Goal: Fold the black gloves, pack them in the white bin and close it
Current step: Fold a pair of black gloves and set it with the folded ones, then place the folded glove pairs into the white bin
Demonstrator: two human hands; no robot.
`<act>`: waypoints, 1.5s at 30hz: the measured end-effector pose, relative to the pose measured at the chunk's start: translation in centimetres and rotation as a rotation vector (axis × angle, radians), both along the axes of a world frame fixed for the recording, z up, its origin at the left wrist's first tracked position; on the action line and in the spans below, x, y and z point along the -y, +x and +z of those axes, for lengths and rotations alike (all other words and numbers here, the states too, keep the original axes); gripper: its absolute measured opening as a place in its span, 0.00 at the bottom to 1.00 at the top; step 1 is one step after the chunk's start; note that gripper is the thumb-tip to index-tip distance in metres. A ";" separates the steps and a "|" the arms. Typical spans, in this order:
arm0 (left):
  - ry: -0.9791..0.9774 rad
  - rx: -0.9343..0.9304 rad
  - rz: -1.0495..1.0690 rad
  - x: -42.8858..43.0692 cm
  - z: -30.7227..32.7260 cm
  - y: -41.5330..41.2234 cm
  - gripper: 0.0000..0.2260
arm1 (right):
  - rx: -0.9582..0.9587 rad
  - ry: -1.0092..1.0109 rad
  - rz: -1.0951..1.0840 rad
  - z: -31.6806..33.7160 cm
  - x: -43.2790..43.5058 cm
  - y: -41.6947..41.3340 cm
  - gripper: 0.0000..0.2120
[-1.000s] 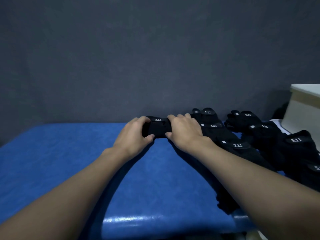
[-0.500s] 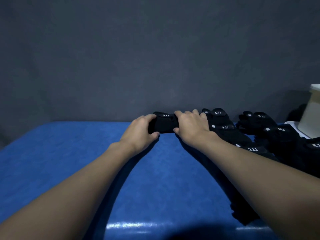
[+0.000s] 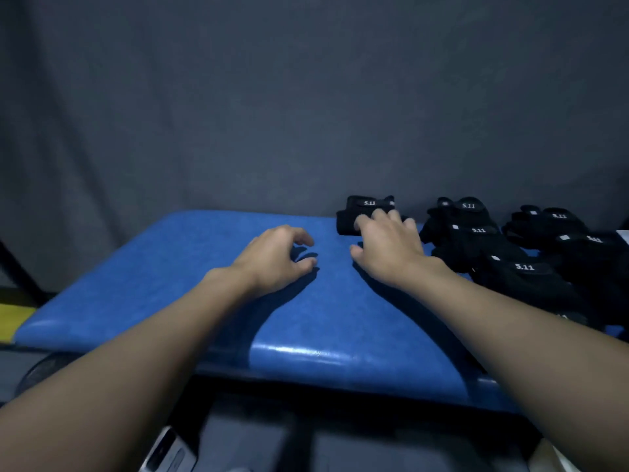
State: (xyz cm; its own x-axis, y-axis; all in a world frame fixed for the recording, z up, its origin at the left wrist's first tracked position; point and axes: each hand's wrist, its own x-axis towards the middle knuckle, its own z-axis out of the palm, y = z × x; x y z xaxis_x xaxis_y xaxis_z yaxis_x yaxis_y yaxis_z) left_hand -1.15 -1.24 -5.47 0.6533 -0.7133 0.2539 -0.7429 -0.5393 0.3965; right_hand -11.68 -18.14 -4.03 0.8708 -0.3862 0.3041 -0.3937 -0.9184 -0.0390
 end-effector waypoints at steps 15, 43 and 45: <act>0.002 -0.048 -0.077 -2.1 2.5 -8.1 0.16 | -0.130 0.164 0.037 2.6 -4.9 -8.6 0.18; 0.230 0.291 -0.498 12.7 2.1 -21.2 0.19 | 0.002 0.215 -0.488 -0.1 7.2 -27.9 0.26; 0.187 0.294 -0.504 13.0 2.4 -21.3 0.18 | 0.021 0.226 -0.479 0.0 7.5 -28.0 0.28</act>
